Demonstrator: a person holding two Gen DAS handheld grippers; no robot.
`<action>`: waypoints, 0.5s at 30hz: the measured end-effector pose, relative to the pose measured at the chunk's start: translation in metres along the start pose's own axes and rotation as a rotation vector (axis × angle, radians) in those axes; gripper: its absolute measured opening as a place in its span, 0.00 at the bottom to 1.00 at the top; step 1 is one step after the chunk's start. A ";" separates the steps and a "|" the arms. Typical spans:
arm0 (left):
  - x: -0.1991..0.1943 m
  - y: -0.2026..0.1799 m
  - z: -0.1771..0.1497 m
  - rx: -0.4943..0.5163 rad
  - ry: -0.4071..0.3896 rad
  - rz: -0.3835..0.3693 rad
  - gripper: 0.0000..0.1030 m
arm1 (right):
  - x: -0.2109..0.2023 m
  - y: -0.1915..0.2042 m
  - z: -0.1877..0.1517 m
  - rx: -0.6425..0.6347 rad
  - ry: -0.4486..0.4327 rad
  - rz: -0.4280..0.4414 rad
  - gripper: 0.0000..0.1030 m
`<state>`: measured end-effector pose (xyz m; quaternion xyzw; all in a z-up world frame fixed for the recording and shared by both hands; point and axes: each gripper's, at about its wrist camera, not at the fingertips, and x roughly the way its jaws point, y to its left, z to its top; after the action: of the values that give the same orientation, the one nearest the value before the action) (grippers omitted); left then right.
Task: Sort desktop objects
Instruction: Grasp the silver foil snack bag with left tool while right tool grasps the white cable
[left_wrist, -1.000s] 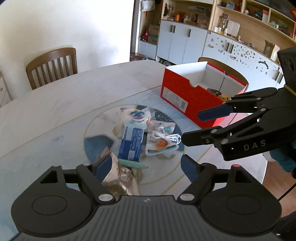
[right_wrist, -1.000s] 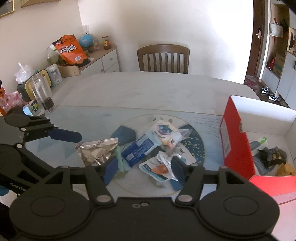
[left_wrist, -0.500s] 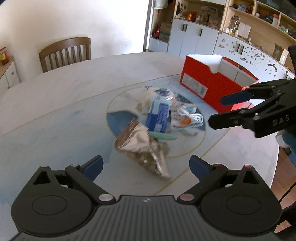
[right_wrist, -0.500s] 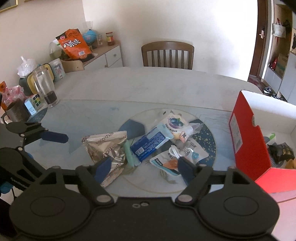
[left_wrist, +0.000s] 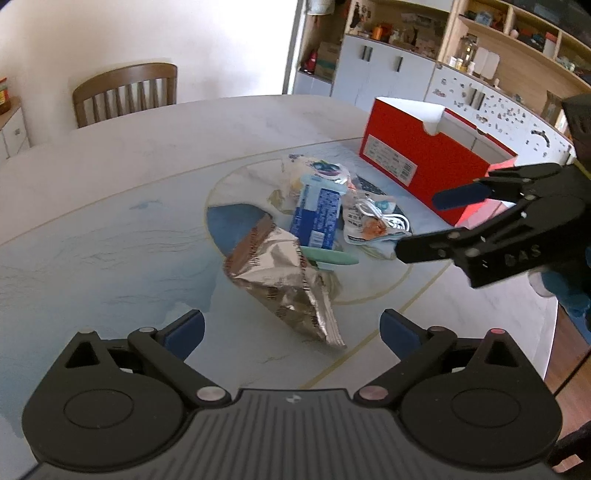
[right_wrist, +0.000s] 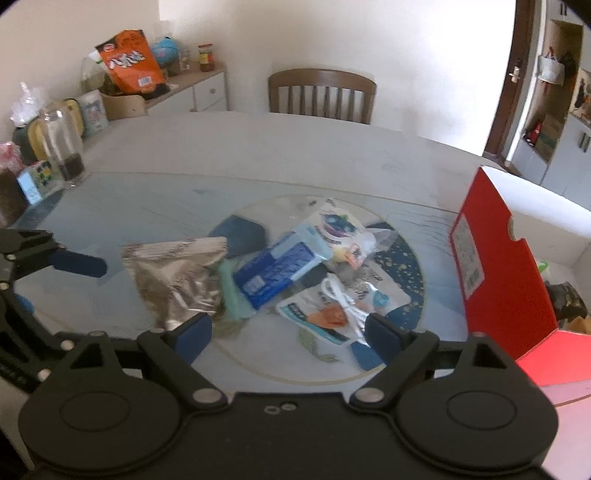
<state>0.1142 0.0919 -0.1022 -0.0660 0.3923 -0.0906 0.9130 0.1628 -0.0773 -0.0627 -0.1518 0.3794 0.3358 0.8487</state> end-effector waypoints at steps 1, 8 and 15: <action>0.003 -0.002 0.000 0.006 0.003 0.001 0.99 | 0.003 -0.003 -0.001 0.003 0.004 -0.009 0.88; 0.021 -0.002 -0.002 -0.006 0.015 0.004 0.99 | 0.017 -0.015 -0.003 0.013 0.007 -0.034 0.87; 0.034 -0.003 0.000 -0.012 0.012 0.013 0.99 | 0.030 -0.026 0.003 0.028 0.002 -0.045 0.83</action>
<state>0.1373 0.0819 -0.1257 -0.0681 0.3987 -0.0826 0.9108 0.1971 -0.0808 -0.0833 -0.1489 0.3814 0.3109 0.8577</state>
